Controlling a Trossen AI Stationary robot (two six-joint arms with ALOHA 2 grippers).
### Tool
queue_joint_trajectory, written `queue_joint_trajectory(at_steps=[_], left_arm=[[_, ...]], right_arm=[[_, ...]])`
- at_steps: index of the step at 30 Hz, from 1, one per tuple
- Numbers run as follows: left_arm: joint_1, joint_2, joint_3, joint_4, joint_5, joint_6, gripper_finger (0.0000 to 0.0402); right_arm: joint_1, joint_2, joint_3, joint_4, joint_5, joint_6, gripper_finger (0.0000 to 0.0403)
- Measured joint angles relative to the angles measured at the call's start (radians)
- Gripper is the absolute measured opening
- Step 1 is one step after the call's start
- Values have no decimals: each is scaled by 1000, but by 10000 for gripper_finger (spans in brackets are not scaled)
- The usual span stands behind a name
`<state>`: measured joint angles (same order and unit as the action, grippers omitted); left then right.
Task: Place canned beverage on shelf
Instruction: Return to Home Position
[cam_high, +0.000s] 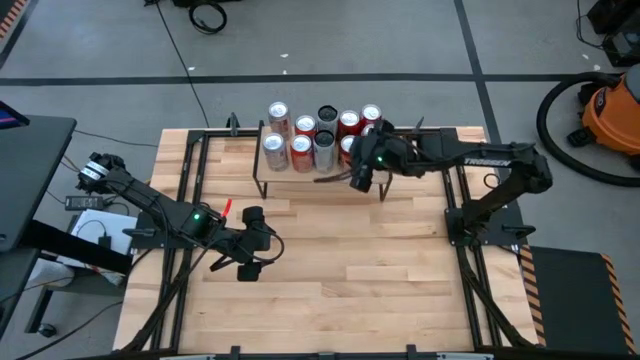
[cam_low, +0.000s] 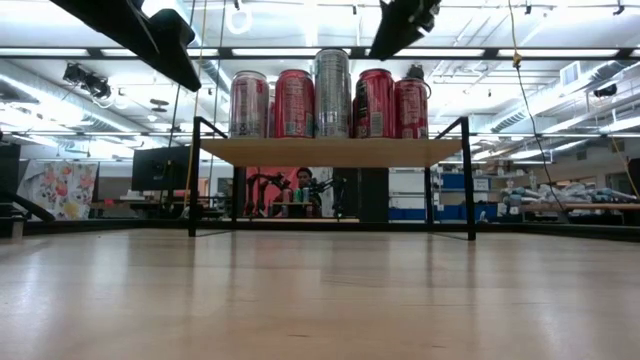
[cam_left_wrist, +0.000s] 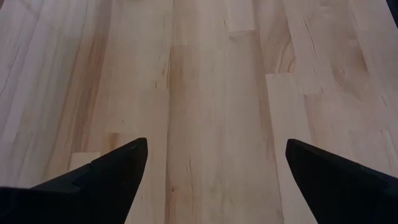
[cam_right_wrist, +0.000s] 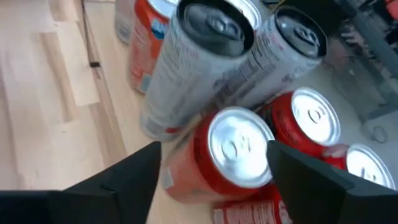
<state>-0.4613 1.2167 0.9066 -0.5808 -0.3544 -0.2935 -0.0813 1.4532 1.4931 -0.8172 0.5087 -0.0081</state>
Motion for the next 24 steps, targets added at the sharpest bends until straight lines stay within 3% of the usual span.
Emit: queue_joint_trajectory(at_steps=[5, 9, 24], left_arm=[[0, 0, 0, -7, 0, 0, 393], [0, 0, 0, -14, 0, -1, 393], [0, 0, 0, -21, 0, -7, 393]], right_arm=[[-58, 64, 91, -59, -41, 5, 360], [-113, 105, 149, -96, -70, 12, 384], [-190, 120, 167, -109, -204, 52, 347]])
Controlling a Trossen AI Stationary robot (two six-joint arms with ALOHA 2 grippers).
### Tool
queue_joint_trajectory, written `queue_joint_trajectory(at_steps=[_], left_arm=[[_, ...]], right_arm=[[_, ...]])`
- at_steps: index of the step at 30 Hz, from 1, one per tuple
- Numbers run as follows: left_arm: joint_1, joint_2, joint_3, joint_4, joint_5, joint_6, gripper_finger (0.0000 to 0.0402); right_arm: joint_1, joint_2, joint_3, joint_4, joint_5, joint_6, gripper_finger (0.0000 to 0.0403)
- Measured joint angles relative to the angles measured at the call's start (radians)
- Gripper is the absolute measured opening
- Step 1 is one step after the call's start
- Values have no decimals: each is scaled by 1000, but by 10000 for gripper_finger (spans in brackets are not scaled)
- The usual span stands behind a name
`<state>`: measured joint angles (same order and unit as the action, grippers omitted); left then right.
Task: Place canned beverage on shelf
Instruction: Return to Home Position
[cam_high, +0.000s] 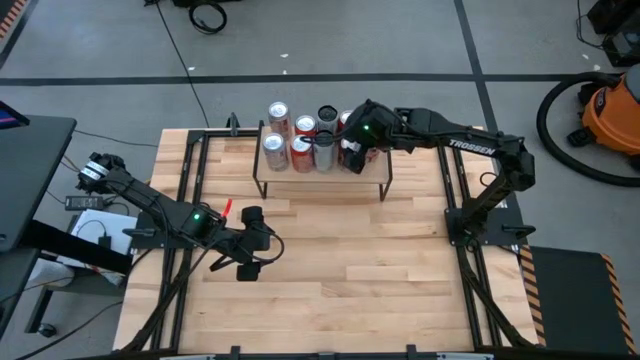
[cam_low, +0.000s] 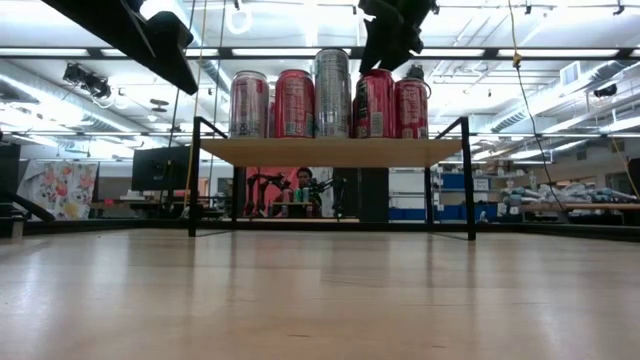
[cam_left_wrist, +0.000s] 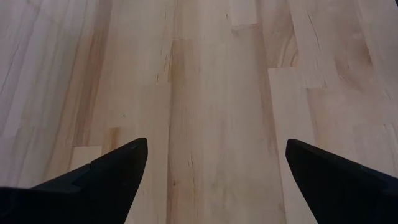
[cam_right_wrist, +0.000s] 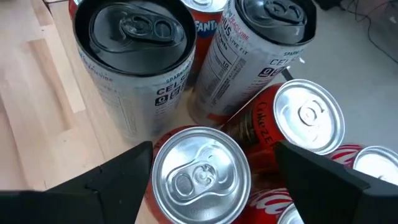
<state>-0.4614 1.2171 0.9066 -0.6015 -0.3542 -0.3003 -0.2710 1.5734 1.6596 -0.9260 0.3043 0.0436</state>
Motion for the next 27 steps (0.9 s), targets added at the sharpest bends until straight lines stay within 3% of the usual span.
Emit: queue_joint_trajectory(at_steps=[15, 27], left_arm=[[0, 0, 0, 0, 0, -1, 393], [0, 0, 0, 1, 0, -7, 393]], right_arm=[[-22, -2, -15, -22, -85, 18, 277], [-100, -2, -15, 17, -286, -298, 265]])
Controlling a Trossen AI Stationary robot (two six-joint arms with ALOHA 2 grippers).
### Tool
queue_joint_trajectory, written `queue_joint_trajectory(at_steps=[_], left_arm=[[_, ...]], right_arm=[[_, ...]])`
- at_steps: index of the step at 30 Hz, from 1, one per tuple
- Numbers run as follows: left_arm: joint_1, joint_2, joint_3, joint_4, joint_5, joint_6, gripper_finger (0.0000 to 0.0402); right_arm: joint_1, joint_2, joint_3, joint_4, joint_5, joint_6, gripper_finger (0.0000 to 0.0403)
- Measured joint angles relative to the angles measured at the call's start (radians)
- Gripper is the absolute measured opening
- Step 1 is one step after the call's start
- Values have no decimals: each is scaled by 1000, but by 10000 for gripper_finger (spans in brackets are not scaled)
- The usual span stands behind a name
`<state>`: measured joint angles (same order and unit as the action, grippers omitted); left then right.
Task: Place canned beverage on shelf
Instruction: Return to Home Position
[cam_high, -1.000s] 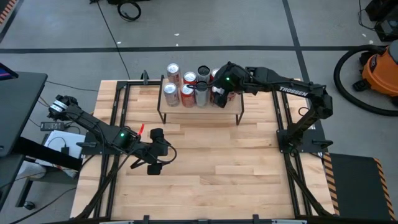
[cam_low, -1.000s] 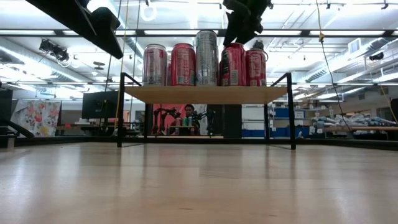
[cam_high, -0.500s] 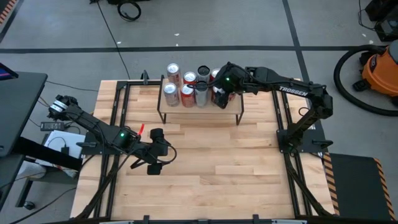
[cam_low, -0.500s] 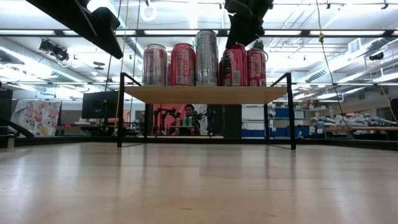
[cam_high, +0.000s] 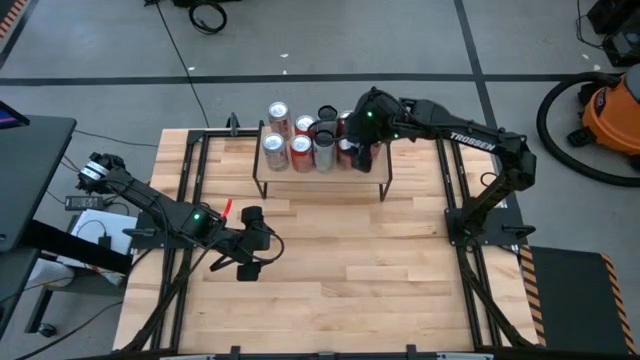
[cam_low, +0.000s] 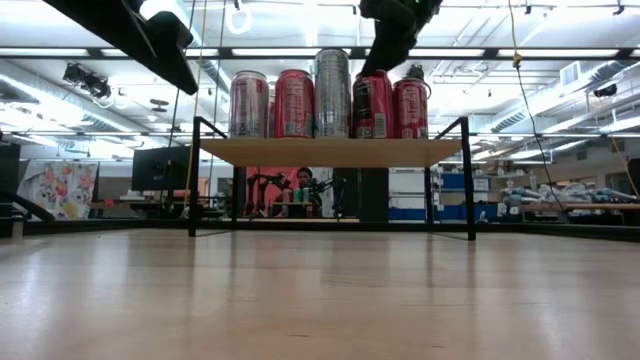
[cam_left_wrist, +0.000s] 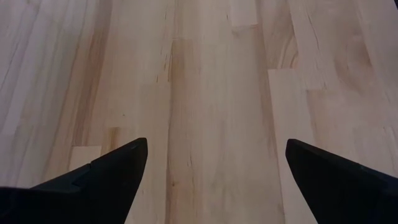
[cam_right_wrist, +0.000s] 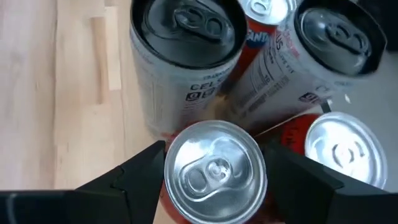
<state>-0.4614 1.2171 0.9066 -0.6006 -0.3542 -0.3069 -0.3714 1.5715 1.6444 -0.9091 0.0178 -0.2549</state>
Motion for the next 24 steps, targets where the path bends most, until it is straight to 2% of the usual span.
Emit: queue_joint_trajectory(at_steps=[10, 17, 24], left_arm=[[0, 0, 0, 3, 0, -46, 393], [0, 0, 0, 2, 0, -77, 393], [0, 0, 0, 2, 0, -91, 393]], right_arm=[[-52, 2, -2, 4, -146, -222, 258], [-51, 3, -3, 20, -142, -211, 260], [-2, 4, 3, 10, -17, -146, 290]])
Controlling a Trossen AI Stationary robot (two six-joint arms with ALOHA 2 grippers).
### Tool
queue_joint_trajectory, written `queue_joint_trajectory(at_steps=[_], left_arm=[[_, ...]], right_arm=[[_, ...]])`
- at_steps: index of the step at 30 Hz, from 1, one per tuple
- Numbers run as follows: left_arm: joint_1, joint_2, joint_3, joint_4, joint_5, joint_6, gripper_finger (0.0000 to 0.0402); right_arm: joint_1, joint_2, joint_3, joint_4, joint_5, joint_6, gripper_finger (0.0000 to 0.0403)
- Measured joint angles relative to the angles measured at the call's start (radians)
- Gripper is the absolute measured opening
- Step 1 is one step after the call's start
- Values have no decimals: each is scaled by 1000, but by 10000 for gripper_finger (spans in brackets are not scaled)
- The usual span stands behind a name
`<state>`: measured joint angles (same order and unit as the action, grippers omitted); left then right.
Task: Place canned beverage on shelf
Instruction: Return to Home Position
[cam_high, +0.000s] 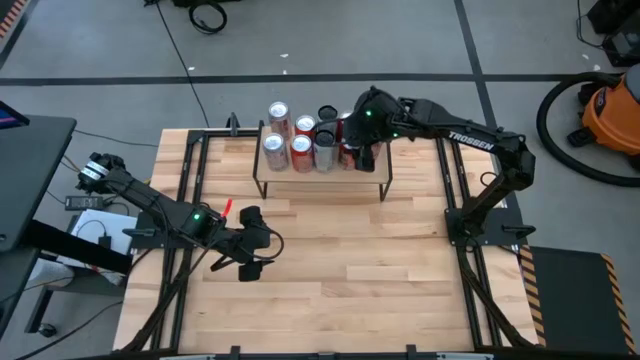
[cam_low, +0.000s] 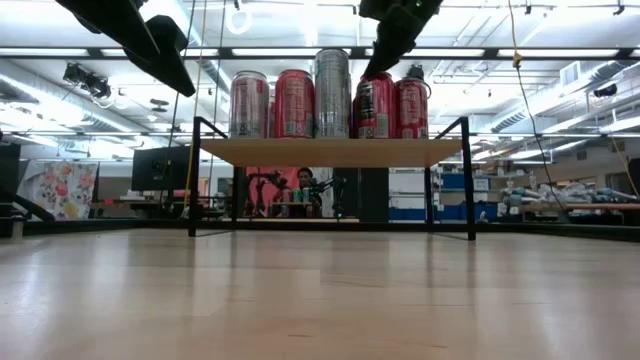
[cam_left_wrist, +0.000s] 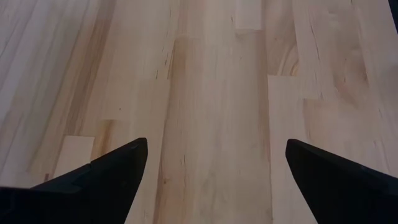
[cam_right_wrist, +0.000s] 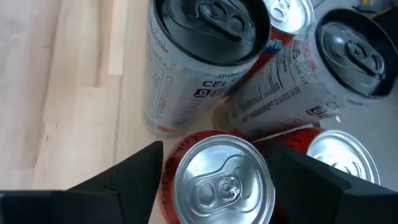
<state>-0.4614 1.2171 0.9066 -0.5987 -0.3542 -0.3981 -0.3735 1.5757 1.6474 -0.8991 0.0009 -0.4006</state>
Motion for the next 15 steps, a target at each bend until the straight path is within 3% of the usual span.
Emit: queue_joint_trajectory(at_steps=[9, 15], left_arm=[[0, 0, 0, 0, 0, -2, 393], [0, 0, 0, 0, 0, -2, 393]], right_arm=[[13, 0, 2, 11, 57, 113, 362], [8, 0, 2, 24, 57, 376, 373]])
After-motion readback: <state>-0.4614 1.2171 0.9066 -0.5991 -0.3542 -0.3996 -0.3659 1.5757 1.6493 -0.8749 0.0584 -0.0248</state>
